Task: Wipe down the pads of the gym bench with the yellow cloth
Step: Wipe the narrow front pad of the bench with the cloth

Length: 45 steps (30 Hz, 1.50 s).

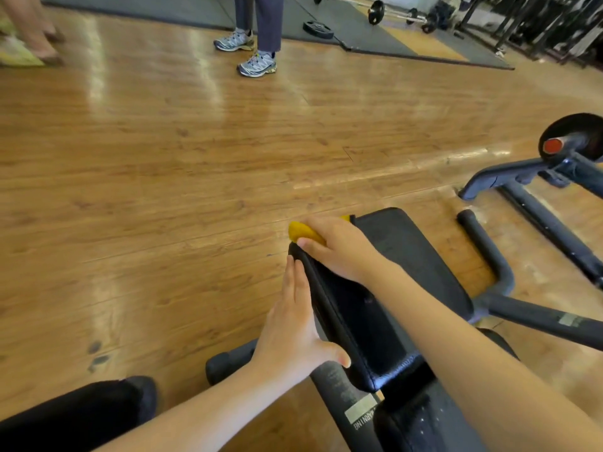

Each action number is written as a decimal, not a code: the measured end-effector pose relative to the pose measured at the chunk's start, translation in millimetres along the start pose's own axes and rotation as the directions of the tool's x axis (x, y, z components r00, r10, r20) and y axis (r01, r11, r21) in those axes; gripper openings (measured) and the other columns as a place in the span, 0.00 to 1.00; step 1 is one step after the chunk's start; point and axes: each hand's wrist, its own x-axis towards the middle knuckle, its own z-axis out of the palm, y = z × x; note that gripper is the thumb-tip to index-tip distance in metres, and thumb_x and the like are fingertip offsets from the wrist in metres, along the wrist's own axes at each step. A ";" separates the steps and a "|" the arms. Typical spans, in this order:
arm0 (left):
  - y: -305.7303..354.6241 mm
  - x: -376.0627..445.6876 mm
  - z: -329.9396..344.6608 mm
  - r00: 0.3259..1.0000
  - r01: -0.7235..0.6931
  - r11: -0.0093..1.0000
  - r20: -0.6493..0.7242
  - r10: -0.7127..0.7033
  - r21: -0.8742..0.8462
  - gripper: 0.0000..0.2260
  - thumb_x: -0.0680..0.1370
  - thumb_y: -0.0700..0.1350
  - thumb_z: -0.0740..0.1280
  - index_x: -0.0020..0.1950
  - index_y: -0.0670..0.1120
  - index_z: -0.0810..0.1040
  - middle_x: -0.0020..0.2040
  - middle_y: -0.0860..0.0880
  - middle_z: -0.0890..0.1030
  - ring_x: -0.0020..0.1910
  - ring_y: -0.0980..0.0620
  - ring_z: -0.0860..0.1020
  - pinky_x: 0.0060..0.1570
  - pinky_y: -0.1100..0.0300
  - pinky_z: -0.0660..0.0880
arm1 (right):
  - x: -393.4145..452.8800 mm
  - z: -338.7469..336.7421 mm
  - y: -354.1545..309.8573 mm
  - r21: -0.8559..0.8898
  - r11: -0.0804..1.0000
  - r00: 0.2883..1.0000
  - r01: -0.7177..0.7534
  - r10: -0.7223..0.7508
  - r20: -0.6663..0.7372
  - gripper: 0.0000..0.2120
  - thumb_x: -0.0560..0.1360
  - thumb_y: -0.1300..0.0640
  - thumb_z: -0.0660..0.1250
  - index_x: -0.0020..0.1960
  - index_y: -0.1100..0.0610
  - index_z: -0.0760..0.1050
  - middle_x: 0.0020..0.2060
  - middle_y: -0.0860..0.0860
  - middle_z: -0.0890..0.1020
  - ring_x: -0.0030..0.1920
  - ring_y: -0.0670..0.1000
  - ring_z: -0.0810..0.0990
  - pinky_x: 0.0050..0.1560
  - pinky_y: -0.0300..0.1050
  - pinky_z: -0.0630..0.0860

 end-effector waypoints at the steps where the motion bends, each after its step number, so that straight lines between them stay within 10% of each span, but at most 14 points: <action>1: -1.3 0.4 0.7 1.000 0.004 1.000 -0.003 -0.005 -0.005 0.66 0.56 0.62 0.77 0.61 0.59 0.17 0.67 0.59 0.23 0.73 0.55 0.38 0.72 0.53 0.56 | 3.9 -4.9 5.0 0.011 0.999 0.999 -0.039 0.039 0.017 0.13 0.77 0.46 0.58 0.51 0.55 0.73 0.42 0.50 0.79 0.44 0.52 0.76 0.38 0.46 0.69; 5: -3.4 2.2 1.7 1.000 0.030 0.999 0.011 -0.029 -0.014 0.65 0.56 0.62 0.77 0.68 0.56 0.23 0.70 0.57 0.26 0.73 0.55 0.37 0.71 0.53 0.53 | 21.5 -11.2 12.3 -0.120 0.970 0.974 -0.213 0.221 0.052 0.17 0.77 0.44 0.55 0.55 0.54 0.74 0.47 0.53 0.81 0.47 0.55 0.77 0.44 0.49 0.73; 9: -5.1 0.5 -1.6 1.000 -0.011 1.000 0.006 0.011 -0.017 0.66 0.54 0.65 0.75 0.64 0.56 0.20 0.67 0.59 0.24 0.72 0.58 0.35 0.72 0.55 0.51 | -0.3 4.9 -4.0 -0.001 0.994 0.991 -0.105 0.105 -0.084 0.11 0.77 0.50 0.59 0.50 0.57 0.73 0.45 0.54 0.80 0.48 0.56 0.76 0.48 0.50 0.73; 15: -9.9 -2.6 1.1 0.998 -0.065 0.997 -0.028 0.063 -0.050 0.64 0.57 0.65 0.75 0.71 0.53 0.28 0.69 0.59 0.27 0.70 0.62 0.34 0.70 0.59 0.45 | -30.3 7.1 -12.8 0.048 0.997 0.997 0.062 -0.060 -0.038 0.22 0.77 0.55 0.61 0.70 0.55 0.64 0.69 0.51 0.68 0.69 0.47 0.59 0.61 0.26 0.47; 23: -11.9 -11.1 8.9 0.995 -0.088 0.979 -0.073 0.075 -0.184 0.59 0.60 0.63 0.75 0.74 0.53 0.36 0.71 0.62 0.33 0.66 0.71 0.36 0.67 0.66 0.45 | -2.0 -3.3 -38.0 0.022 0.998 0.992 -0.060 0.057 0.115 0.15 0.78 0.50 0.57 0.53 0.60 0.75 0.48 0.57 0.80 0.49 0.56 0.75 0.49 0.50 0.70; 26: -9.7 -15.8 14.6 0.987 -0.079 0.972 -0.152 0.046 -0.221 0.58 0.60 0.61 0.76 0.75 0.51 0.39 0.76 0.54 0.39 0.73 0.61 0.40 0.71 0.60 0.46 | -38.4 7.0 -43.0 -0.040 0.998 0.995 0.051 -0.047 0.092 0.16 0.79 0.54 0.57 0.62 0.58 0.73 0.67 0.53 0.72 0.70 0.53 0.62 0.69 0.47 0.56; 31: -11.3 -23.1 17.8 0.987 0.040 0.960 -0.141 -0.081 -0.276 0.60 0.61 0.60 0.76 0.73 0.46 0.33 0.75 0.49 0.33 0.71 0.58 0.36 0.67 0.62 0.44 | -96.4 21.5 -41.4 -0.156 0.985 0.996 0.073 -0.064 0.061 0.17 0.79 0.53 0.57 0.67 0.53 0.69 0.72 0.45 0.62 0.74 0.45 0.50 0.70 0.40 0.49; 40: -17.6 10.2 -37.7 0.956 -0.281 0.843 0.057 0.288 0.458 0.59 0.60 0.62 0.75 0.74 0.49 0.35 0.73 0.56 0.33 0.73 0.54 0.36 0.71 0.50 0.48 | -112.4 42.5 -60.3 -0.245 0.947 0.977 -0.209 0.191 -0.097 0.29 0.79 0.53 0.56 0.75 0.53 0.46 0.76 0.48 0.48 0.75 0.49 0.47 0.73 0.43 0.52; 45: -25.8 22.2 -34.8 0.940 -0.320 0.837 0.036 0.340 0.443 0.55 0.62 0.54 0.77 0.75 0.49 0.41 0.75 0.55 0.38 0.74 0.54 0.40 0.70 0.51 0.52 | -177.3 58.7 -65.4 -0.173 0.919 0.923 -0.355 0.315 -0.221 0.30 0.78 0.53 0.59 0.74 0.50 0.49 0.75 0.46 0.52 0.75 0.48 0.50 0.72 0.42 0.54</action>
